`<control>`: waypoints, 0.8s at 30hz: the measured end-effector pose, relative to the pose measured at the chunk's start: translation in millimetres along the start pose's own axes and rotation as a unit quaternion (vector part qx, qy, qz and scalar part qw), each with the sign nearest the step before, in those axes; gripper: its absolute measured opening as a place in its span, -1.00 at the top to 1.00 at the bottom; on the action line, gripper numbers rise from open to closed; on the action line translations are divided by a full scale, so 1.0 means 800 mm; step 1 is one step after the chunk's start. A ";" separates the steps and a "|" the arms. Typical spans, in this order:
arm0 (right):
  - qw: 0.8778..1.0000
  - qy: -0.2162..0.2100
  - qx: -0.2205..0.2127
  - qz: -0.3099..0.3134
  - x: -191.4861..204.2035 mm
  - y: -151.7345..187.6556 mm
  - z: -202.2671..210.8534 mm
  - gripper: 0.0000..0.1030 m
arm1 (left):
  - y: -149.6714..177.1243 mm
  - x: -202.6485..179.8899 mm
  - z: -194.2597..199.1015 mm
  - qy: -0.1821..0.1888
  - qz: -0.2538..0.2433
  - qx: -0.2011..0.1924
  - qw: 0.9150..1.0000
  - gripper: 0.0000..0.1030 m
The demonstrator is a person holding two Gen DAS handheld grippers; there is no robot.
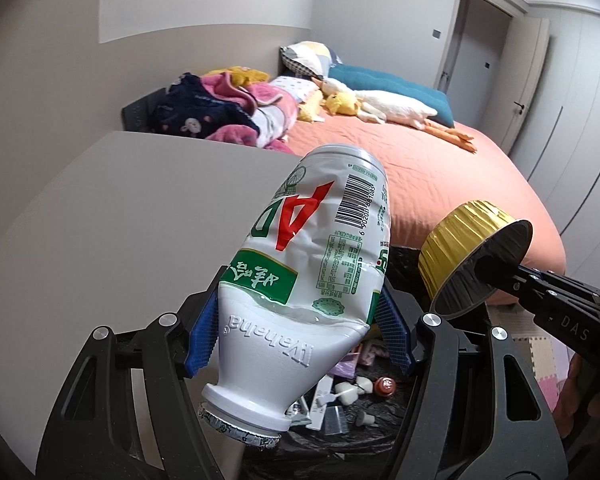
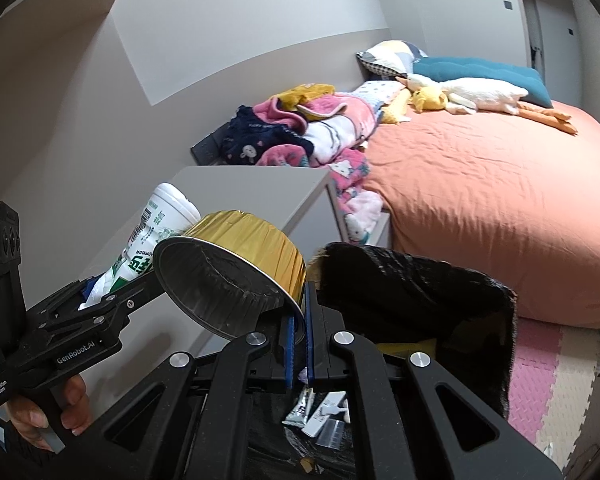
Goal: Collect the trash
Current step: 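Carry the white bottle and gold foil cup over the bin, then open both grippers to drop the bottle and foil cup into the bin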
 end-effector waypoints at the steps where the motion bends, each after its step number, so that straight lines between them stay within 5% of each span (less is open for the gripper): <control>1: 1.000 0.002 -0.001 -0.004 -0.006 0.000 0.002 0.90 | 0.000 -0.005 -0.002 0.002 -0.004 0.002 1.000 -0.28; 21: 0.997 0.042 -0.007 -0.057 -0.084 0.010 0.031 0.90 | -0.003 -0.084 -0.034 0.041 -0.061 0.027 0.997 -0.29; 23: 0.997 0.040 -0.003 -0.064 -0.088 0.011 0.030 0.73 | -0.002 -0.088 -0.041 0.044 -0.069 0.038 0.996 -0.41; 24: 0.997 0.034 0.000 -0.073 -0.093 0.011 0.030 0.12 | -0.003 -0.088 -0.043 0.040 -0.070 0.040 0.996 -0.81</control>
Point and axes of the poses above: each gripper's, at about its wrist camera, not at the fingertips, and z roughly against the way its jaws point, x to its left, y to its underside, the point moved 3 cm from there along -z, roughly the way its jaws point, and after that the axes turned 6 degrees about x, right-handed, at the moved point
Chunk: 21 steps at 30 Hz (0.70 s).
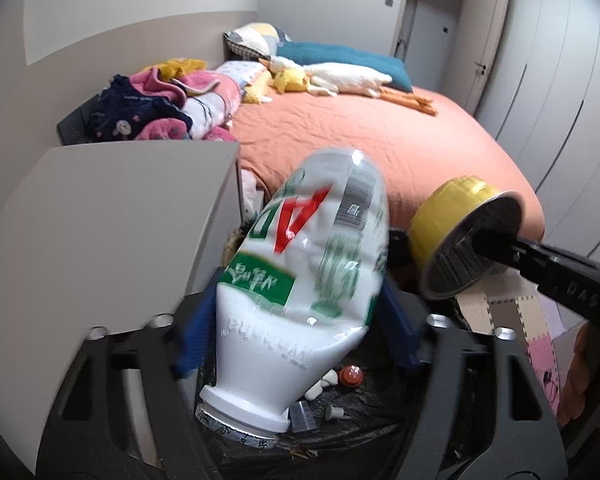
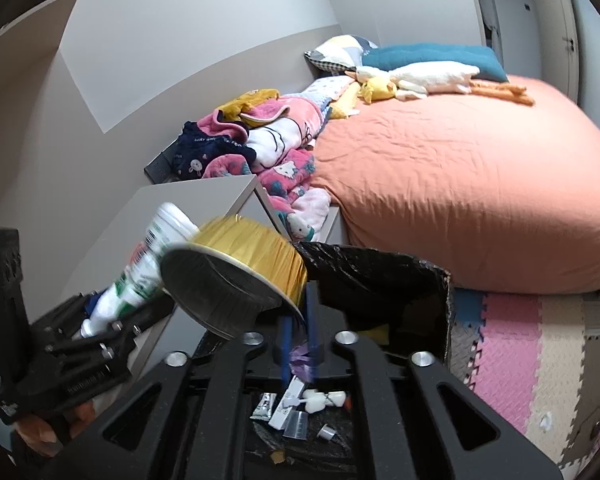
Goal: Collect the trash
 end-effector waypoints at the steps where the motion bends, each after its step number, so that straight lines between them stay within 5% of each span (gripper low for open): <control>1: 1.000 0.001 0.001 -0.008 -0.003 0.000 0.000 -0.51 | 0.000 0.001 -0.001 -0.012 0.001 -0.004 1.000 -0.87; 21: 1.000 0.009 -0.007 0.018 0.017 0.004 0.001 -0.57 | 0.010 0.030 0.014 -0.020 0.040 -0.023 0.999 -0.87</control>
Point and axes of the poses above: each gripper's, at about its wrist camera, not at the fingertips, and z roughly against the way its jaws point, x to its left, y to its underside, the point moved 3 cm from there along -z, roughly the way its jaws point, and after that the axes turned 6 degrees about x, right-handed, at the moved point
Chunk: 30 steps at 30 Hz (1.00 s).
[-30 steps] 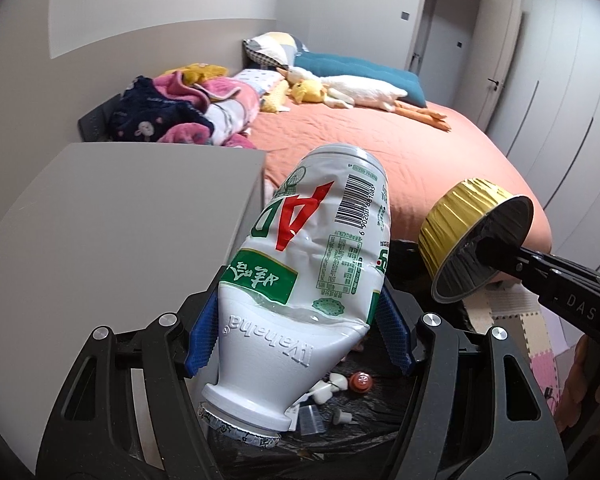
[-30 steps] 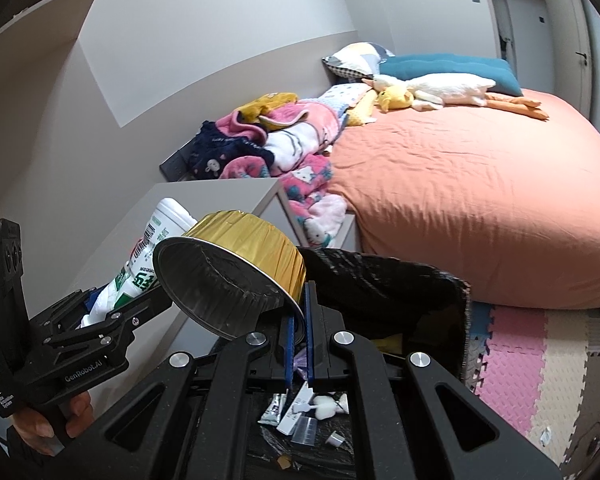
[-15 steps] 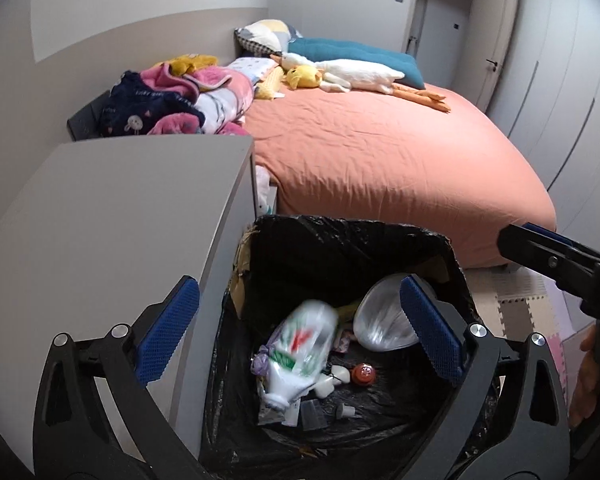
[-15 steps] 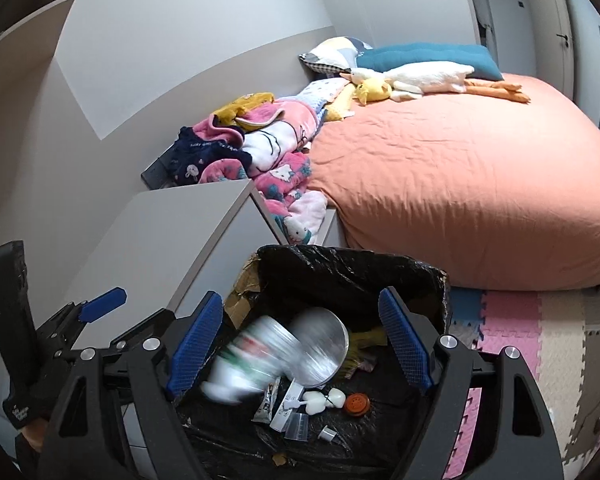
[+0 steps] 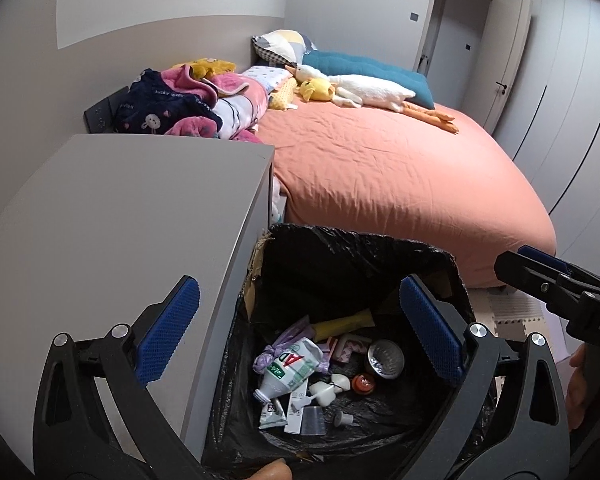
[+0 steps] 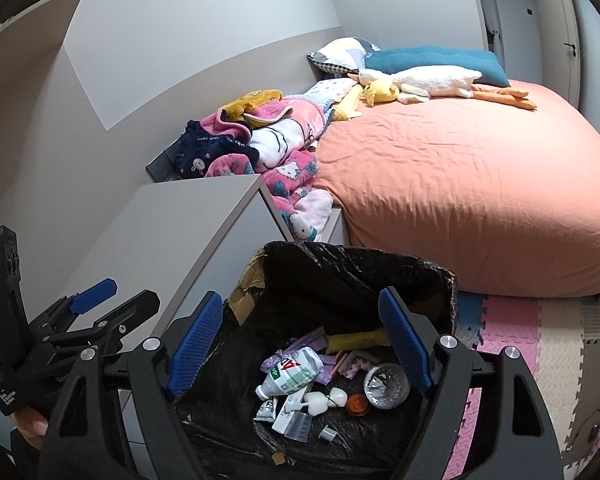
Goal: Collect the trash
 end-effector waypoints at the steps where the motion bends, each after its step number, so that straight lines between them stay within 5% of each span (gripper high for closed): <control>1: 1.000 0.000 0.000 0.002 0.001 0.000 0.000 -0.57 | 0.000 0.000 0.000 -0.001 -0.001 0.000 1.000 -0.87; 30: 1.000 0.002 -0.002 0.004 0.005 0.003 0.002 -0.57 | -0.001 -0.001 0.010 -0.008 -0.013 -0.011 1.000 -0.88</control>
Point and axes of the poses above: each gripper's, at about its wrist camera, not at the fingertips, and z roughly against the way its jaws point, x to its left, y to its underside, the point moved 3 cm from there along -z, roughly the way its jaws point, and after that the axes turned 6 degrees about x, right-handed, at the moved point
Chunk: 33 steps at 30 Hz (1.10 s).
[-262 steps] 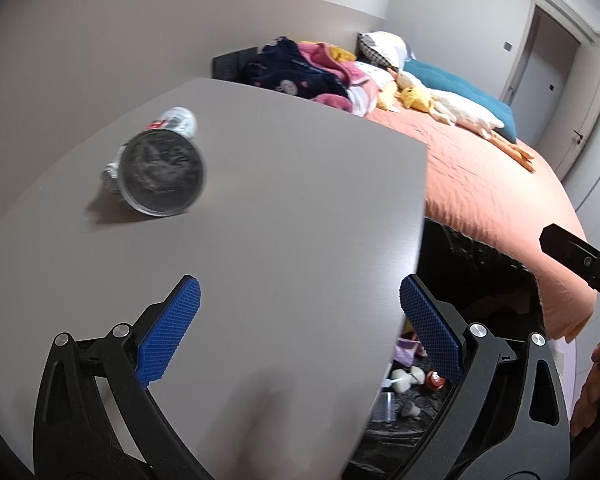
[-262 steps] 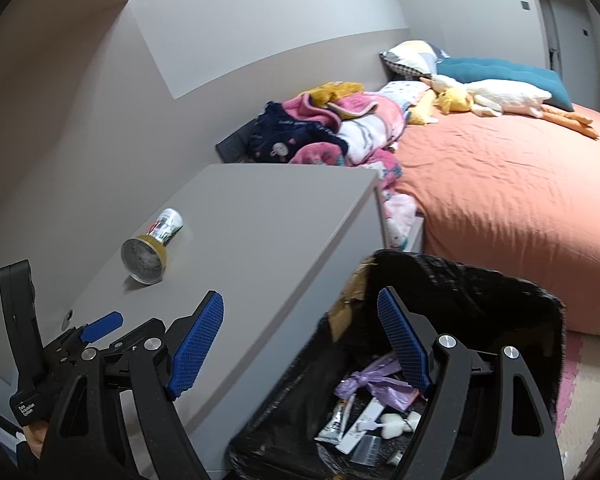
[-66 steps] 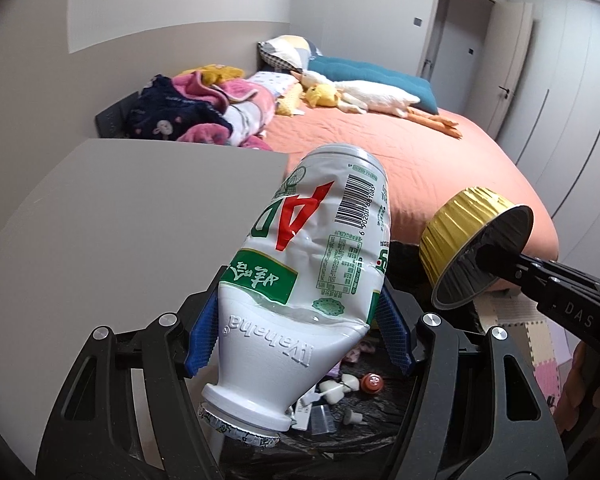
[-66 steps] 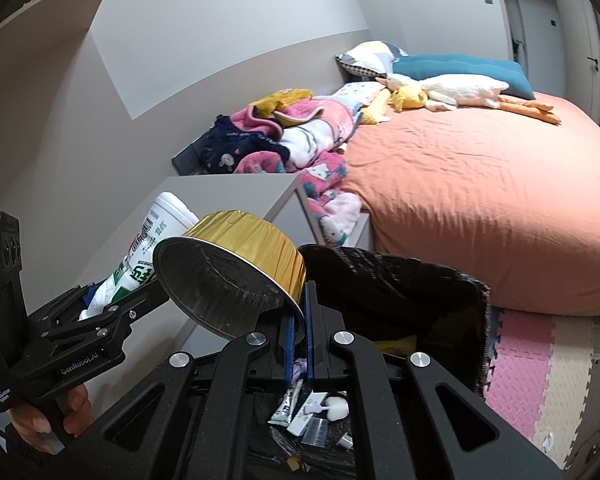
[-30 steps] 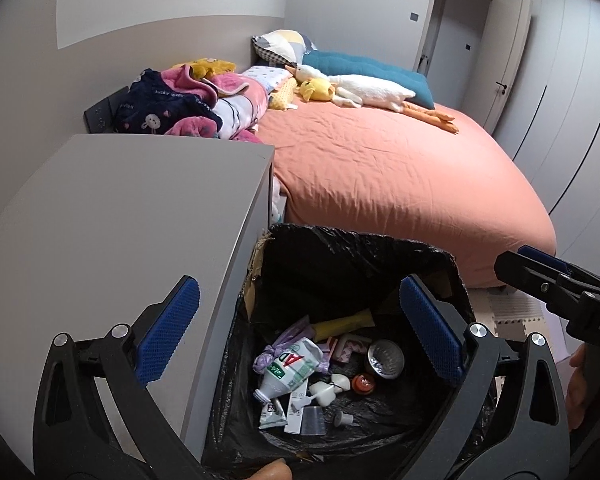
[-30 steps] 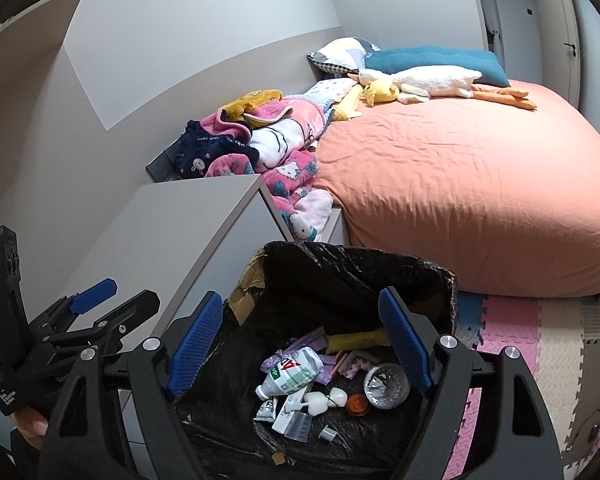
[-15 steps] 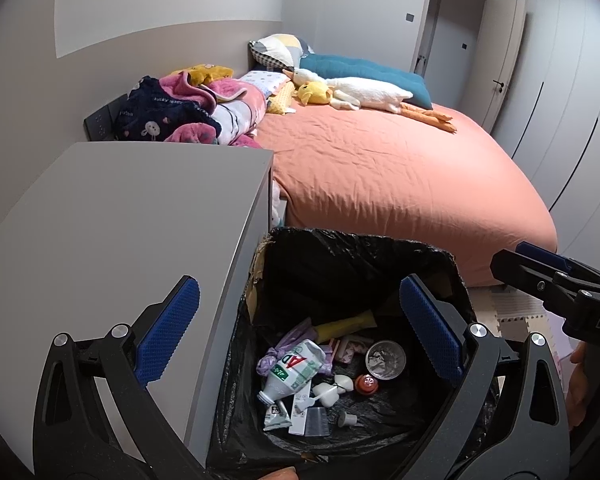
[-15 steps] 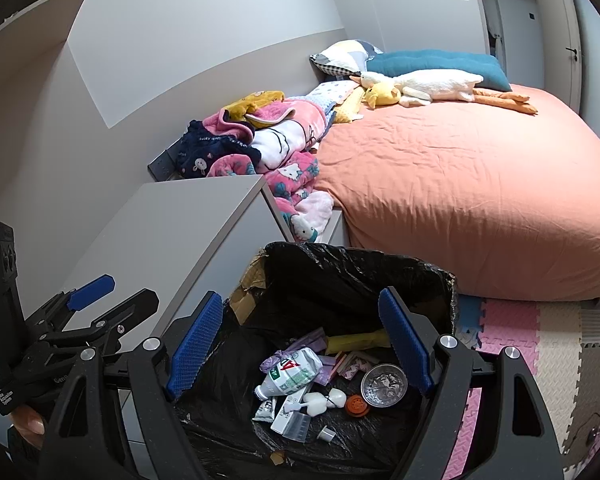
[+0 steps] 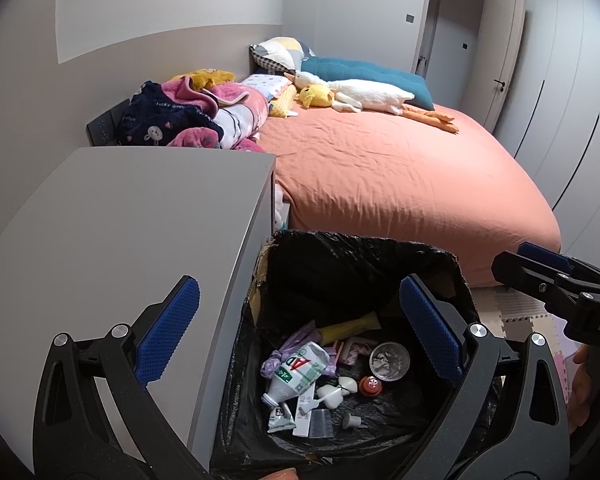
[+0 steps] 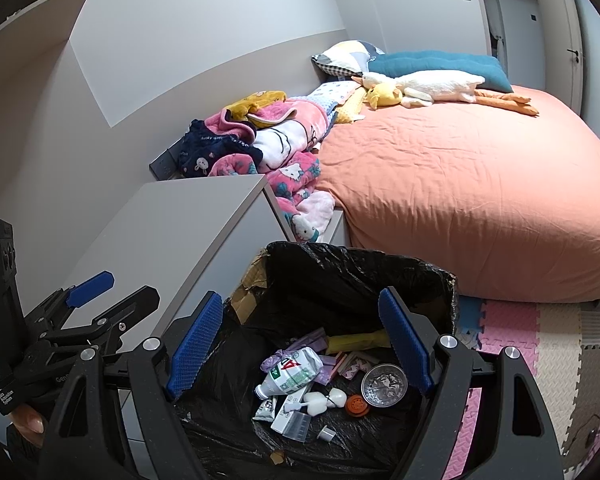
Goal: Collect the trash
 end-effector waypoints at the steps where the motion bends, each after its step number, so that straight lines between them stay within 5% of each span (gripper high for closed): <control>1: 1.000 0.000 0.000 0.000 0.000 0.000 0.000 -0.57 | 0.000 0.000 0.000 0.001 0.000 0.000 1.000 -0.88; 33: 1.000 -0.002 0.003 0.006 0.005 -0.001 0.000 -0.57 | 0.003 -0.001 -0.009 -0.003 0.004 0.010 1.000 -0.88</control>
Point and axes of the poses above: each gripper's, at about its wrist camera, not at the fingertips, and z roughly against the way its jaws point, x to its left, y to its underside, the point moved 3 cm from there along -z, roughly the way its jaws point, and after that the axes turned 6 degrees about x, right-handed, at the moved point
